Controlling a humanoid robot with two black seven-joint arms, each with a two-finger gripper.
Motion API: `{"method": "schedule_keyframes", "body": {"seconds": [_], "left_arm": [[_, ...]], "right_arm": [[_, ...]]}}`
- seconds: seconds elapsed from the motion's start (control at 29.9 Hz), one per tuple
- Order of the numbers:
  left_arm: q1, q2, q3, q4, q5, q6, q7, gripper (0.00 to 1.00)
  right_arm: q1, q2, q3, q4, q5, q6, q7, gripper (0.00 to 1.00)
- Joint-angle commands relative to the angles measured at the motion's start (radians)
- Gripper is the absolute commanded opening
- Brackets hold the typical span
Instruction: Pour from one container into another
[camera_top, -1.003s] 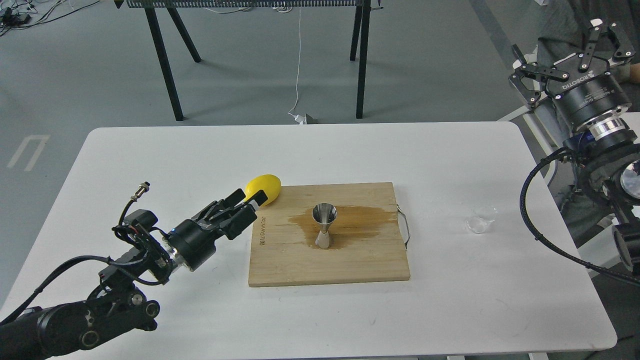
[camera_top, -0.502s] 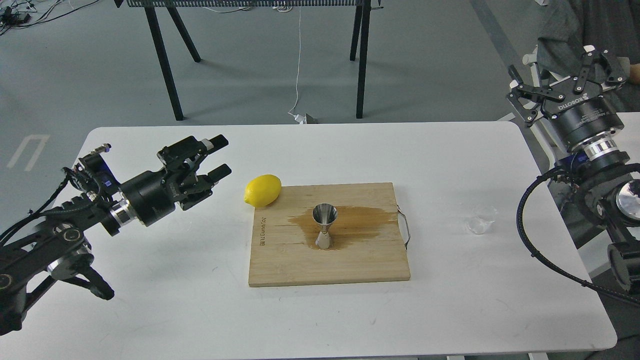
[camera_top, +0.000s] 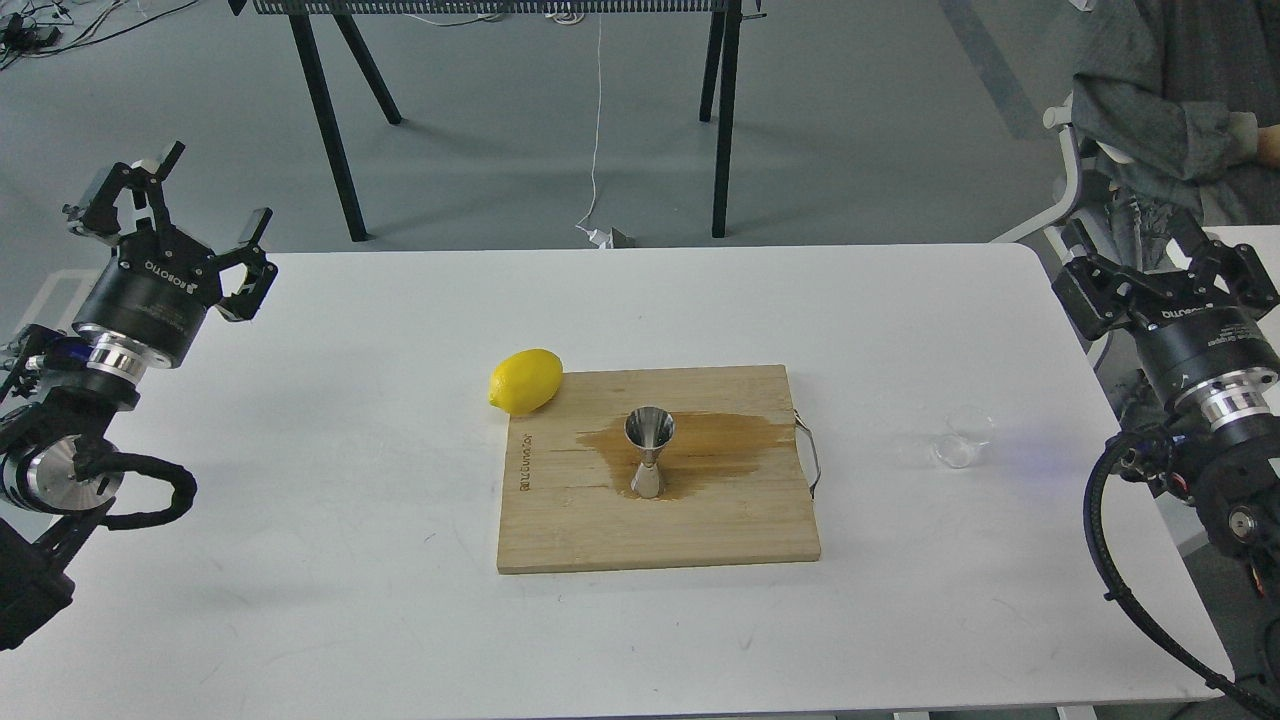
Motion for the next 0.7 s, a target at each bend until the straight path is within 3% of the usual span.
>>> {"method": "schedule_keyframes", "body": {"seconds": [0.0, 0.23, 0.67], "left_arm": [[0.002, -0.026, 0.003, 0.001, -0.001, 0.000, 0.000, 0.90], [0.002, -0.033, 0.006, 0.001, -0.001, 0.000, 0.000, 0.90], [0.008, -0.033, 0.009, 0.002, -0.001, 0.000, 0.000, 0.91]], "right_arm": [[-0.119, 0.006, 0.029, 0.087, 0.012, -0.113, 0.001, 0.99], [-0.219, 0.007, 0.016, 0.121, 0.011, -0.276, 0.002, 0.99], [-0.192, 0.021, -0.057, 0.095, -0.026, -0.436, 0.025, 0.98]]}}
